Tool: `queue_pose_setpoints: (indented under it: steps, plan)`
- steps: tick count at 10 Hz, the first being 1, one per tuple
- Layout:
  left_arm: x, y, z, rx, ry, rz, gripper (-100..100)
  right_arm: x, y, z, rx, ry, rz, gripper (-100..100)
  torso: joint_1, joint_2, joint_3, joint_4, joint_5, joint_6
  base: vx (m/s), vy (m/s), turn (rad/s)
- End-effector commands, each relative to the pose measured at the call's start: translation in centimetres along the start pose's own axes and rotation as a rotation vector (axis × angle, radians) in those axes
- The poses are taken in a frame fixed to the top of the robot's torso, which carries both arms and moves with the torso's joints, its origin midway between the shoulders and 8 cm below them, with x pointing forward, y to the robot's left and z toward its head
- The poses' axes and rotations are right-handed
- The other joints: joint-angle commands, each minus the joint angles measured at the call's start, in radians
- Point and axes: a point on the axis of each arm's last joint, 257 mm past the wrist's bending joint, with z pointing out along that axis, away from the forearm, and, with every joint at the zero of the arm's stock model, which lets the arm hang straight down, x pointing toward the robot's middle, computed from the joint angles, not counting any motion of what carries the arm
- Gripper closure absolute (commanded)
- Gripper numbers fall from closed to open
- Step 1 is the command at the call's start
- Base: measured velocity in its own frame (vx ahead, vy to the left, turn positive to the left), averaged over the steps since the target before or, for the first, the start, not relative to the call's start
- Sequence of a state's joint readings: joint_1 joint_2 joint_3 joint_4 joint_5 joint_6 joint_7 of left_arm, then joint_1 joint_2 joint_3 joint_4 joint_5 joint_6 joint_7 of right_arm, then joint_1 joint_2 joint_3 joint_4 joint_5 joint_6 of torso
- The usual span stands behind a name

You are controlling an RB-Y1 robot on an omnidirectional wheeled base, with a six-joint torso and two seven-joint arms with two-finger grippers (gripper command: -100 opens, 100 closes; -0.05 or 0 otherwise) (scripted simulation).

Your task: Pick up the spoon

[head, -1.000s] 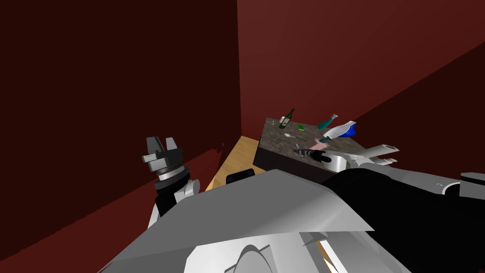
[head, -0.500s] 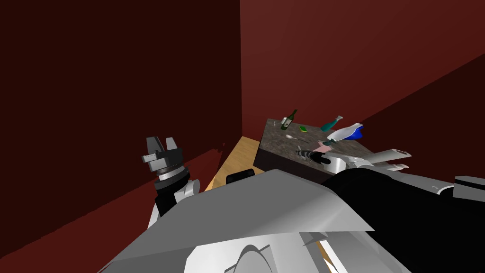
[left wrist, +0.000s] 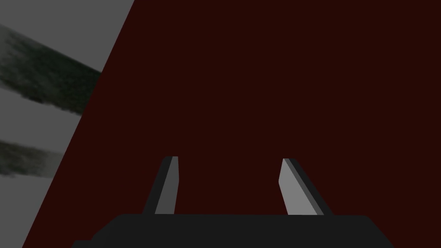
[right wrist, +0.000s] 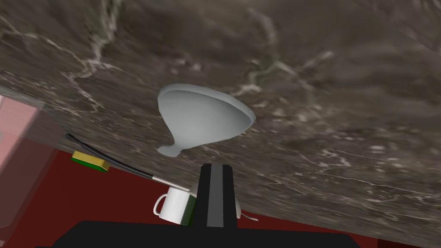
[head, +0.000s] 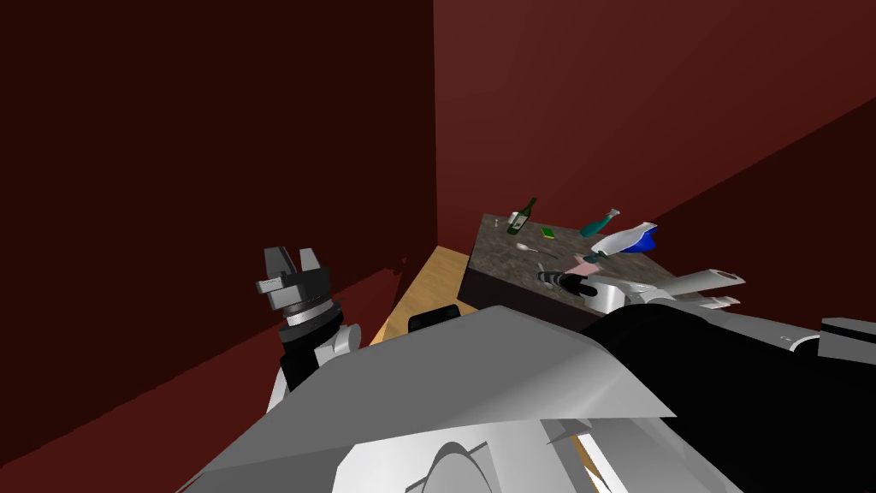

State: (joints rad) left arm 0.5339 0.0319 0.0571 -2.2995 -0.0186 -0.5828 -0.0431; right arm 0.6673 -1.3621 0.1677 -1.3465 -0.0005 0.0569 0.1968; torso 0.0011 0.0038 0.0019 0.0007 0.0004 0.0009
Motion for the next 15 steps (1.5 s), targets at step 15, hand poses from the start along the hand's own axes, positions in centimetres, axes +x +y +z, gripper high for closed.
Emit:
queue_pose_setpoints:
  steps: [15]
  plan:
    - [0.0,0.0,0.0,0.0,0.0,0.0,0,-21.5,13.8,-5.6,-0.287,-0.326,-0.729,-100,-0.006,0.012,0.007,0.003,-0.001,0.0,-0.101,-0.06,0.001]
